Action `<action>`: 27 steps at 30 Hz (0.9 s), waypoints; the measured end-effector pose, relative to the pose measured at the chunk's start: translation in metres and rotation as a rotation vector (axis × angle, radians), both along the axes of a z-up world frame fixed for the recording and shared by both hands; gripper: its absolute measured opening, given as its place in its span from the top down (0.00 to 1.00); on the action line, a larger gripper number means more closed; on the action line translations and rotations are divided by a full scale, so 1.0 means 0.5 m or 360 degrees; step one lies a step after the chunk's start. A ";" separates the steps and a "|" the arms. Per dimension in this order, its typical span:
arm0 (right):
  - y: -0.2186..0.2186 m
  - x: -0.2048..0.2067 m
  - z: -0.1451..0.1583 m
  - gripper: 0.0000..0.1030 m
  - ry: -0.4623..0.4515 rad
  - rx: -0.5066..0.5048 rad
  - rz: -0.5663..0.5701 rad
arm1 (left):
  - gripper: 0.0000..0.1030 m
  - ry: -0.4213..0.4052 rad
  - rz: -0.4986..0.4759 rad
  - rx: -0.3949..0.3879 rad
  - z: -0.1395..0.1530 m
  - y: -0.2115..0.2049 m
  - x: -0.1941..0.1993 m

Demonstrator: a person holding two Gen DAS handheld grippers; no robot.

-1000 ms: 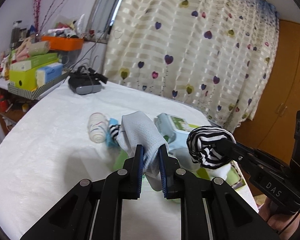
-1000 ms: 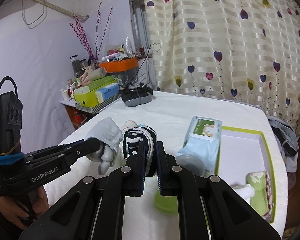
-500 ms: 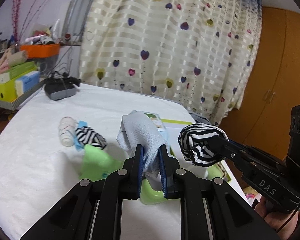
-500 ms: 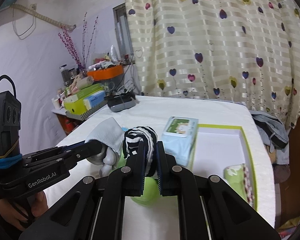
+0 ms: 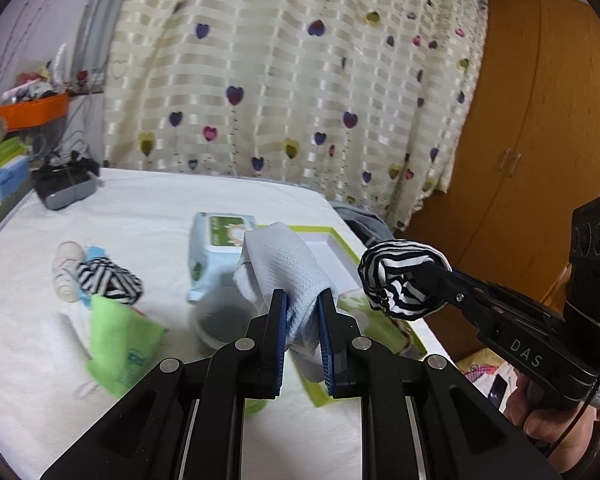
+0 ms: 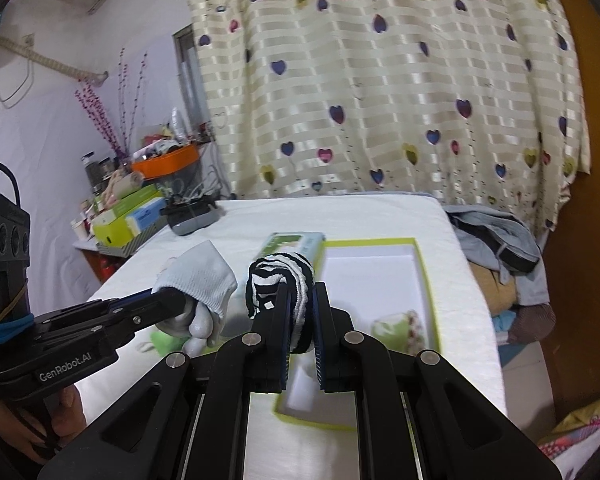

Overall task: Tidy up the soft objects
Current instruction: 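Carry both socks over the white box with both grippers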

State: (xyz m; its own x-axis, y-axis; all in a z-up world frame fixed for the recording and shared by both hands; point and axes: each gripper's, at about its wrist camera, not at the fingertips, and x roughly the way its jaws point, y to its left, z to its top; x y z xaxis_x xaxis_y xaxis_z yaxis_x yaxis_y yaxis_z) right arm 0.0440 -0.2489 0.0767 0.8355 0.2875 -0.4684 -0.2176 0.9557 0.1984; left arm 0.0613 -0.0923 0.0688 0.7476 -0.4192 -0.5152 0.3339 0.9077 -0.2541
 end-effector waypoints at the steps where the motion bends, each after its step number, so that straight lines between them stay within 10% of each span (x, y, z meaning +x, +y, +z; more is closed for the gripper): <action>1: -0.008 -0.001 -0.003 0.90 0.0005 0.0001 -0.0010 | 0.86 0.0006 -0.0018 0.0004 -0.003 -0.009 0.000; 27: -0.115 0.042 -0.179 0.90 0.0361 0.0040 -0.0120 | 0.86 0.0304 -0.0252 0.0108 -0.134 -0.155 0.049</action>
